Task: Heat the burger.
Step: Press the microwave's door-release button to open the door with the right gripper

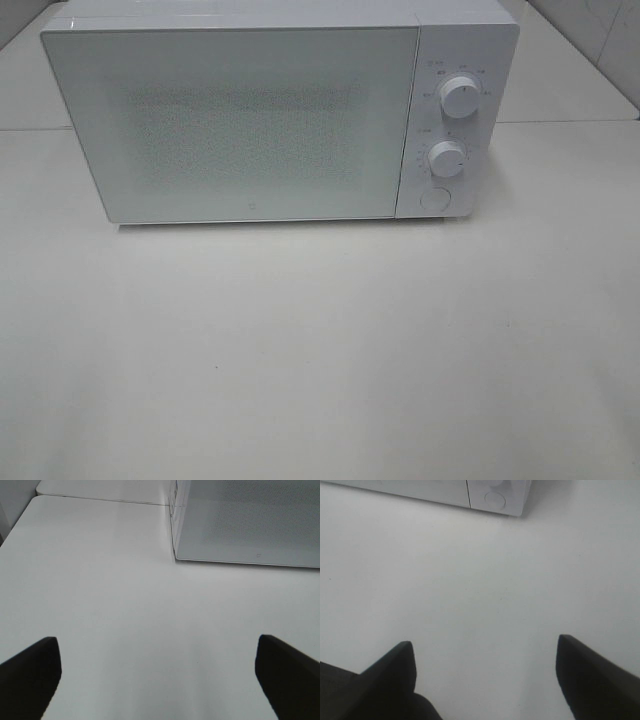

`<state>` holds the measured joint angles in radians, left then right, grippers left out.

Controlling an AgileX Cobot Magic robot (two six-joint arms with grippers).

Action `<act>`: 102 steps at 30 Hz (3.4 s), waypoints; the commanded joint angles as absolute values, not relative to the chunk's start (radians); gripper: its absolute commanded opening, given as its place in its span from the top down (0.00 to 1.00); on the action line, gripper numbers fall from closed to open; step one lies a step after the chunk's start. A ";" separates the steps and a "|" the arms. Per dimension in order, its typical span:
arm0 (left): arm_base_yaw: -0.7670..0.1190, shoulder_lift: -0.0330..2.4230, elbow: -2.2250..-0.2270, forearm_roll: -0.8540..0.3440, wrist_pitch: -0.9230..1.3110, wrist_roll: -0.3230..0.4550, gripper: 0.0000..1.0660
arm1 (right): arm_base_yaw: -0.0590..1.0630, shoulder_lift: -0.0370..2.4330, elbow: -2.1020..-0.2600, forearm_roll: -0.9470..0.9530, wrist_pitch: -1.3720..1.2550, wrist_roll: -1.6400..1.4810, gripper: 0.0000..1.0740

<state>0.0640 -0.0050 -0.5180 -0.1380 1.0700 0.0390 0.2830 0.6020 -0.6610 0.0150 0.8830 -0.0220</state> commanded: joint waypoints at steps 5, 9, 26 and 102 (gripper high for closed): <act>0.066 -0.017 -0.514 -0.143 1.068 0.038 0.08 | 0.278 0.344 -0.633 0.006 0.941 0.007 0.29; 0.066 -0.017 -0.514 -0.143 1.068 0.038 0.08 | 0.245 0.216 -0.633 -0.016 0.965 0.013 0.29; 0.066 -0.017 -0.514 -0.143 1.068 0.037 0.08 | 0.106 -0.034 -0.543 -0.011 1.036 0.021 0.29; 0.066 -0.017 -0.514 -0.143 1.068 0.038 0.08 | 0.106 0.641 -0.548 -0.060 0.235 -0.006 0.30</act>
<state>0.0640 -0.0050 -0.5180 -0.1380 1.0700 0.0390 0.1130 0.6380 -0.5490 -0.0530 0.2620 0.0000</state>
